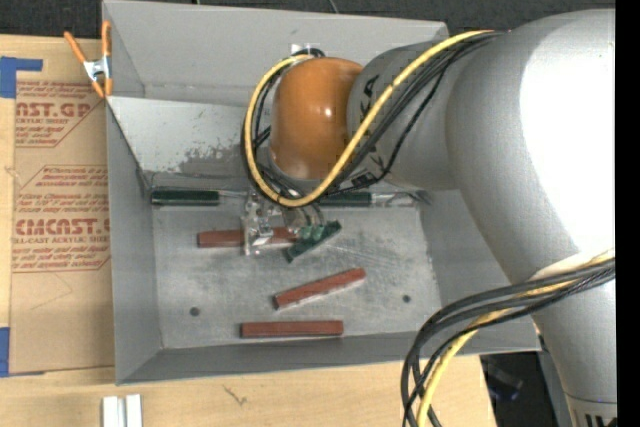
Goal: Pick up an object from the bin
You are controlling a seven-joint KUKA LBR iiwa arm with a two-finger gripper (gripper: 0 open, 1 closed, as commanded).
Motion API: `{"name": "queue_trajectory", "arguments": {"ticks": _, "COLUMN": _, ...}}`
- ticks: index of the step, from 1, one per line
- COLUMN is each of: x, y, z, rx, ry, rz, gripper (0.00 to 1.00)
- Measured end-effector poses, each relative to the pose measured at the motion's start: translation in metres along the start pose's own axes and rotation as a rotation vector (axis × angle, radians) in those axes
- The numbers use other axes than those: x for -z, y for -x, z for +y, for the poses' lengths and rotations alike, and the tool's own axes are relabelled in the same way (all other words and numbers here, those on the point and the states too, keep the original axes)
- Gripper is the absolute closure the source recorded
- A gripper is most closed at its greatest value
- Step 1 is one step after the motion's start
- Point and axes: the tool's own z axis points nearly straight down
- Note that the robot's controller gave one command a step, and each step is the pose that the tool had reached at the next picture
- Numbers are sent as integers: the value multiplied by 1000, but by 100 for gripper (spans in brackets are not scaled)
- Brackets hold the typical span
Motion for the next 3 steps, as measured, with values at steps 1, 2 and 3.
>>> {"name": "queue_trajectory", "arguments": {"ticks": 1, "x": 1, "y": 0, "z": 0, "rx": 0, "ry": -1, "rz": 5, "gripper": 100}}
{"name": "queue_trajectory", "arguments": {"ticks": 2, "x": 5, "y": -2, "z": 0, "rx": 1, "ry": -2, "rz": 18, "gripper": 100}}
{"name": "queue_trajectory", "arguments": {"ticks": 3, "x": 13, "y": -2, "z": 0, "rx": 0, "ry": -3, "rz": 21, "gripper": 100}}
